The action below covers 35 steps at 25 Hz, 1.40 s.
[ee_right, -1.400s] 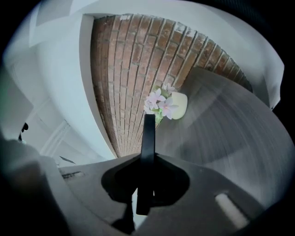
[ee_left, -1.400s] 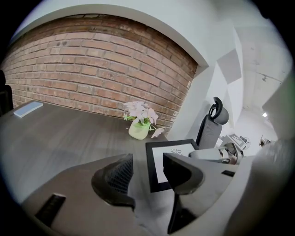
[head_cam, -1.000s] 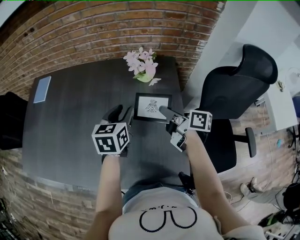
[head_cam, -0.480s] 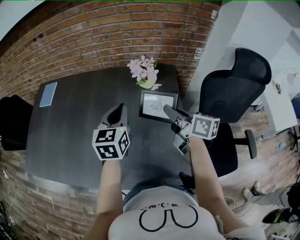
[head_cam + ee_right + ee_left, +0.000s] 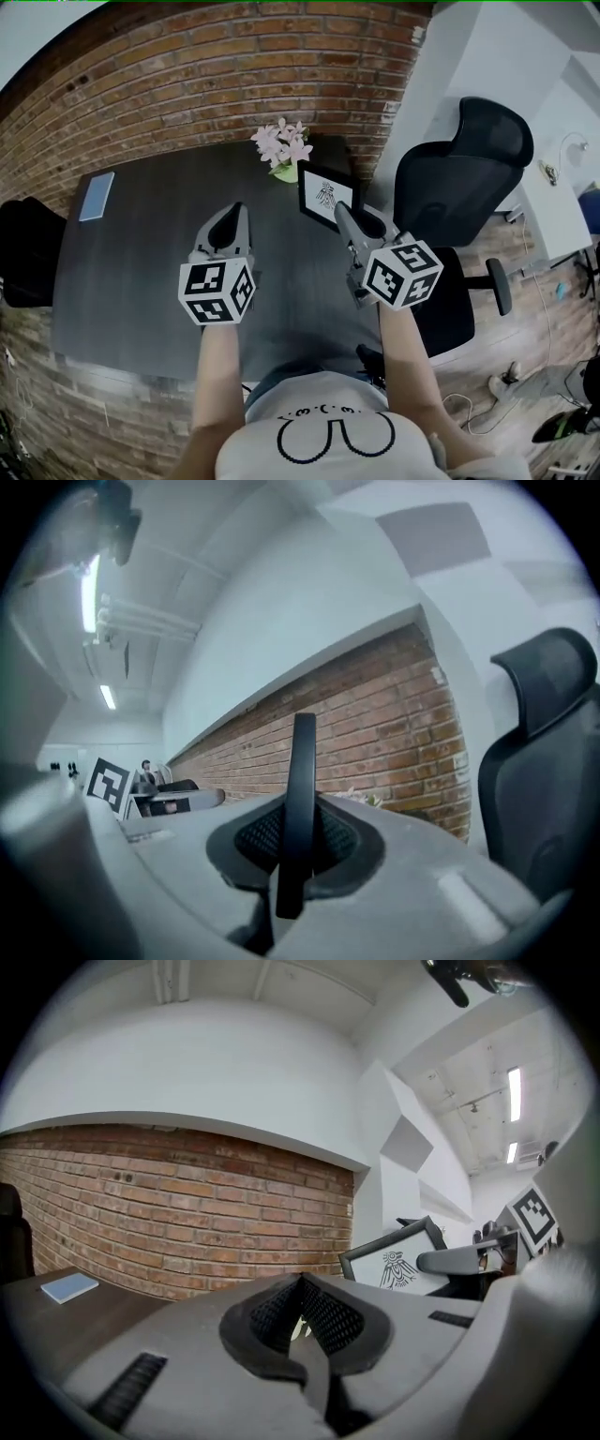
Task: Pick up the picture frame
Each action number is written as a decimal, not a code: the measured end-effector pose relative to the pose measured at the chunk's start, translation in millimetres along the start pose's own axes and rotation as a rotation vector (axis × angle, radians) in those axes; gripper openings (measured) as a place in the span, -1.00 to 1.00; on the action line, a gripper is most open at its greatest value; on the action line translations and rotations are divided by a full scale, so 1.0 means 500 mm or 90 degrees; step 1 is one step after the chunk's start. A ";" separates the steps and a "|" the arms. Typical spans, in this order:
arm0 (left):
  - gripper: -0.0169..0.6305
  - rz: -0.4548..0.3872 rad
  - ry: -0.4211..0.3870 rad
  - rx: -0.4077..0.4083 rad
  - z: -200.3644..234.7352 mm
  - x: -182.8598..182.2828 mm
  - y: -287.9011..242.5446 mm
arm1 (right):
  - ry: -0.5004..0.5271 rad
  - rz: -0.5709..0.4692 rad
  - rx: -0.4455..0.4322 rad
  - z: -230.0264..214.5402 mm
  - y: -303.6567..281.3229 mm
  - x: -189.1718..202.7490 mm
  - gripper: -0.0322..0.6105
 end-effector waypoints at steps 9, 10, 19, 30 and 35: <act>-0.95 -0.058 -0.046 0.021 -0.016 -0.041 0.006 | 0.172 -0.076 0.048 0.020 0.027 -0.063 -0.83; -0.95 -0.062 -0.049 0.022 -0.017 -0.044 0.007 | 0.179 -0.081 0.049 0.023 0.029 -0.070 -0.83; -0.95 -0.095 -0.061 0.027 -0.014 -0.075 0.019 | 0.210 -0.110 0.062 0.043 0.037 -0.109 -0.84; -0.95 -0.110 -0.107 0.022 -0.011 -0.098 0.026 | 0.240 -0.111 0.082 0.044 0.043 -0.114 -0.84; -0.95 -0.114 -0.129 0.017 -0.015 -0.107 0.026 | 0.241 -0.116 0.083 0.038 0.051 -0.120 -0.84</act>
Point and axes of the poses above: the fingertips, and each gripper's own axes: y backward along the fingers, z to its left, x out of its underside, the point moved 1 cm from there along y, backward along the fingers, and after that the axes turned 8 degrees about -z, right-handed, at the moved point
